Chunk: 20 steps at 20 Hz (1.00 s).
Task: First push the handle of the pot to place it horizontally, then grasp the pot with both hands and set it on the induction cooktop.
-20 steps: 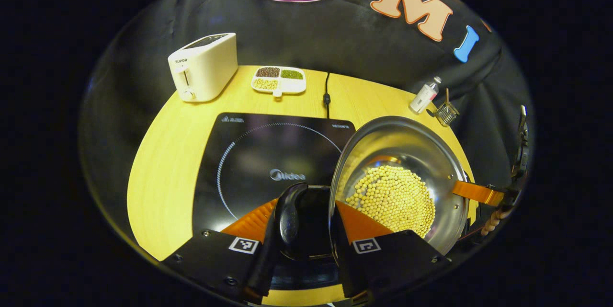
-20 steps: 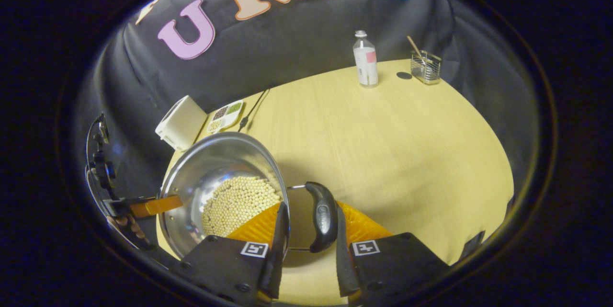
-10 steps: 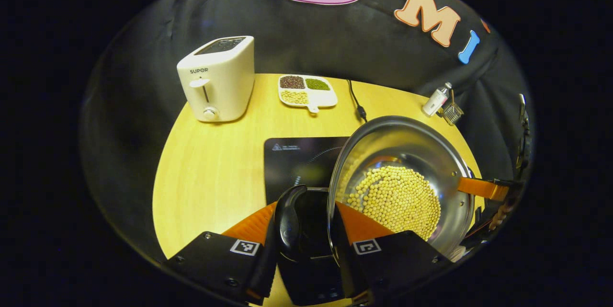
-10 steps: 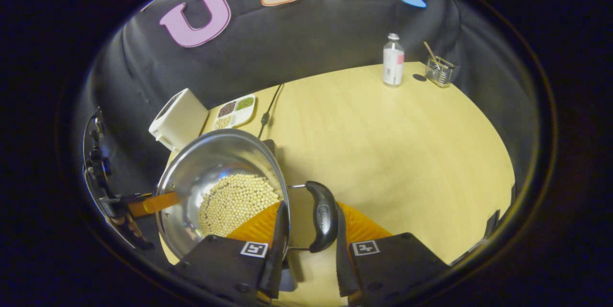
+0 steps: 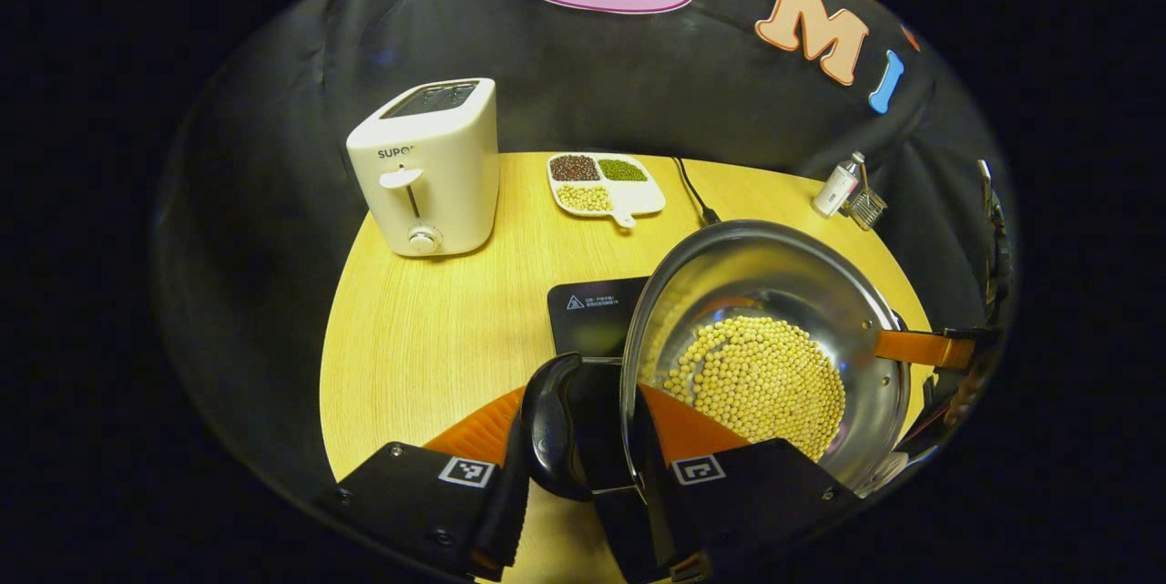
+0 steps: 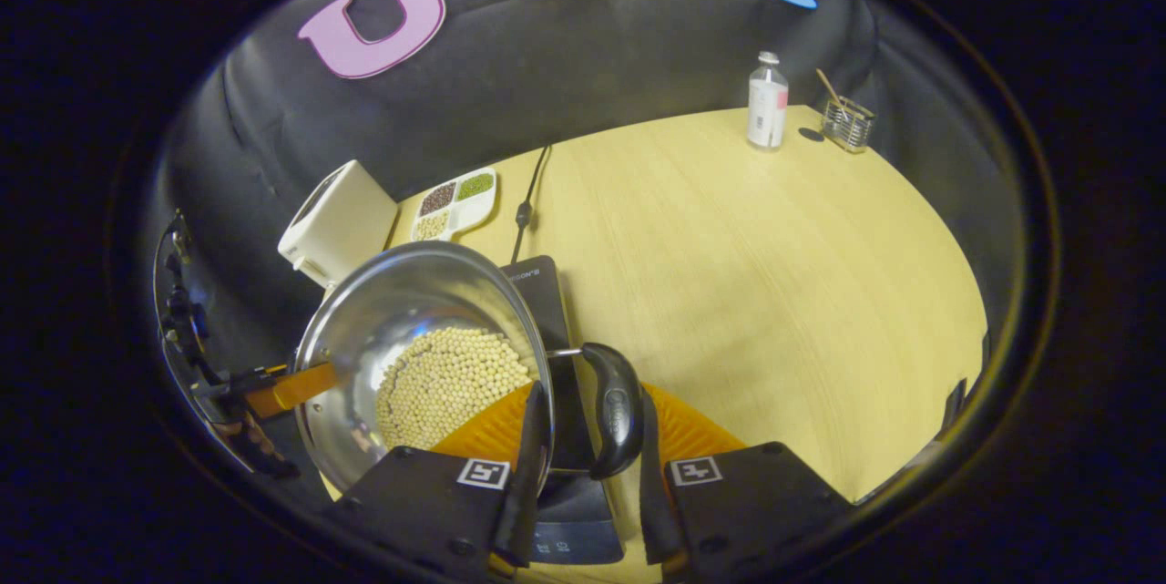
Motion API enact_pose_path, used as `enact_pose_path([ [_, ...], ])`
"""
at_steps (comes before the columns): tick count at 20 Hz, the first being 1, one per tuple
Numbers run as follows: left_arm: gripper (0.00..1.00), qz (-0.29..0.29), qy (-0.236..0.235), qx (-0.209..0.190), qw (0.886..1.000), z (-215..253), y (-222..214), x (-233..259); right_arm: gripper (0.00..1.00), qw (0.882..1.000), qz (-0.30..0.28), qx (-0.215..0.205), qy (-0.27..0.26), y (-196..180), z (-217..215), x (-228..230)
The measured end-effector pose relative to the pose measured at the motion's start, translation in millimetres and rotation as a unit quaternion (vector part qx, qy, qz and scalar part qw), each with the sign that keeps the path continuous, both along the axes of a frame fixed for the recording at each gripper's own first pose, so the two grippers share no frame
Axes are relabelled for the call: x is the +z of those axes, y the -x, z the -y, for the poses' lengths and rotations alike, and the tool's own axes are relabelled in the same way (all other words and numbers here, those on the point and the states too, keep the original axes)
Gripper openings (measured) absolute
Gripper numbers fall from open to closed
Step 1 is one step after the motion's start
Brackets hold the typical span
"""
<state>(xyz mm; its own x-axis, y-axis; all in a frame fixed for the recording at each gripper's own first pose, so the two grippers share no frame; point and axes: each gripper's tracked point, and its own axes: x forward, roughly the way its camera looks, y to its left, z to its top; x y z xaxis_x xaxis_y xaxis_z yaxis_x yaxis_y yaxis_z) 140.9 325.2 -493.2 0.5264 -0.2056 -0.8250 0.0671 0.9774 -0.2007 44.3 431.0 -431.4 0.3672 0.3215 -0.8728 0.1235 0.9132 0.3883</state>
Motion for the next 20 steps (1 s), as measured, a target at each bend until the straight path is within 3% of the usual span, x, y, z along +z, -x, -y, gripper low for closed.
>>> enact_pose_path([
  [10,0.59,-0.011,-0.008,0.006,1.0,-4,1,1,0.46,1.0,-0.002,0.0,-0.01,-3,-4,-3],
  [12,0.65,-0.013,-0.03,0.001,0.999,-6,2,3,0.48,1.0,-0.006,-0.001,-0.008,-2,-3,-4],
  [15,0.69,0.04,-0.081,-0.022,0.996,-8,-18,24,0.55,1.0,-0.008,0.0,-0.012,-2,-3,-3],
  [20,0.76,0.094,-0.129,-0.041,0.986,2,-34,63,0.58,0.999,0.006,-0.012,-0.037,-14,7,10],
])
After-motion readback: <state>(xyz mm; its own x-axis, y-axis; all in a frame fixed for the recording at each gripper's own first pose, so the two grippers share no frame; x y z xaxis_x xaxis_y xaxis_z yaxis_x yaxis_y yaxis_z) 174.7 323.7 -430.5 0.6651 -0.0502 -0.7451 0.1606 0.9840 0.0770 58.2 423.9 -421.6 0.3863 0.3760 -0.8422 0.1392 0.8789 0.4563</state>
